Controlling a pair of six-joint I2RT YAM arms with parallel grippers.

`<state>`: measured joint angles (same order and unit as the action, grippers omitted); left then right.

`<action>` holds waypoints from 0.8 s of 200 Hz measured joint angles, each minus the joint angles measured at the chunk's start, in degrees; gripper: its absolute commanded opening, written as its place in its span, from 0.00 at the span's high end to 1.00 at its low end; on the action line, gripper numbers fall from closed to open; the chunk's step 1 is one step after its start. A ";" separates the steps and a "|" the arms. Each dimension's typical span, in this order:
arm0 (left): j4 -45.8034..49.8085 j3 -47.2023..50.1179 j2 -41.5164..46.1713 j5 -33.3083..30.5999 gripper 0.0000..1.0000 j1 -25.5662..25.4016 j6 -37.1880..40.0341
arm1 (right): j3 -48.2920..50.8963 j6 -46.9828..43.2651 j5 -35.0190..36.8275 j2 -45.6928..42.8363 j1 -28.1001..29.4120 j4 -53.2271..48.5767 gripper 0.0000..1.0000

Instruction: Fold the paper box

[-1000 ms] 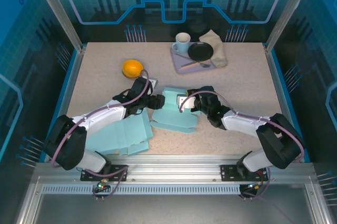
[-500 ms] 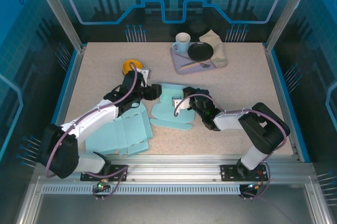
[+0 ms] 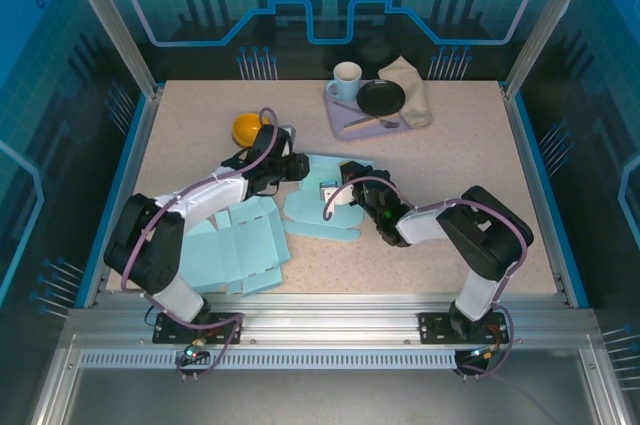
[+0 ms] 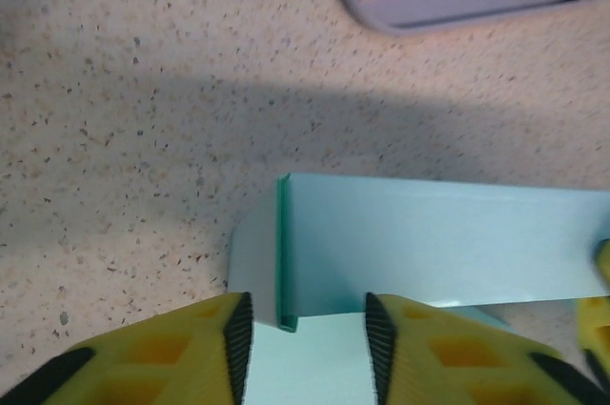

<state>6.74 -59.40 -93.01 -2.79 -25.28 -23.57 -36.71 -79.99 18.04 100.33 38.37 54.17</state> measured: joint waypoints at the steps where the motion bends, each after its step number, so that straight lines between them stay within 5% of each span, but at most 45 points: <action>1: 0.02 0.00 -0.09 0.02 0.66 0.00 0.07 | 0.00 0.00 0.00 0.00 0.00 0.04 1.00; 84: -4.09 0.92 -1.99 0.42 0.75 0.28 -0.44 | 0.44 0.26 1.27 1.07 -0.04 1.38 1.00; 120: -3.32 1.01 -1.49 3.08 0.52 1.75 0.68 | 0.44 1.33 1.05 1.05 -0.17 1.25 1.00; 160: -3.98 6.71 7.34 3.78 0.51 2.67 3.58 | 0.35 3.72 -0.50 0.35 -1.31 -0.20 1.00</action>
<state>2.76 -52.69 -85.67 0.99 -22.61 -19.99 -36.36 -76.27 17.54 100.68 37.06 53.98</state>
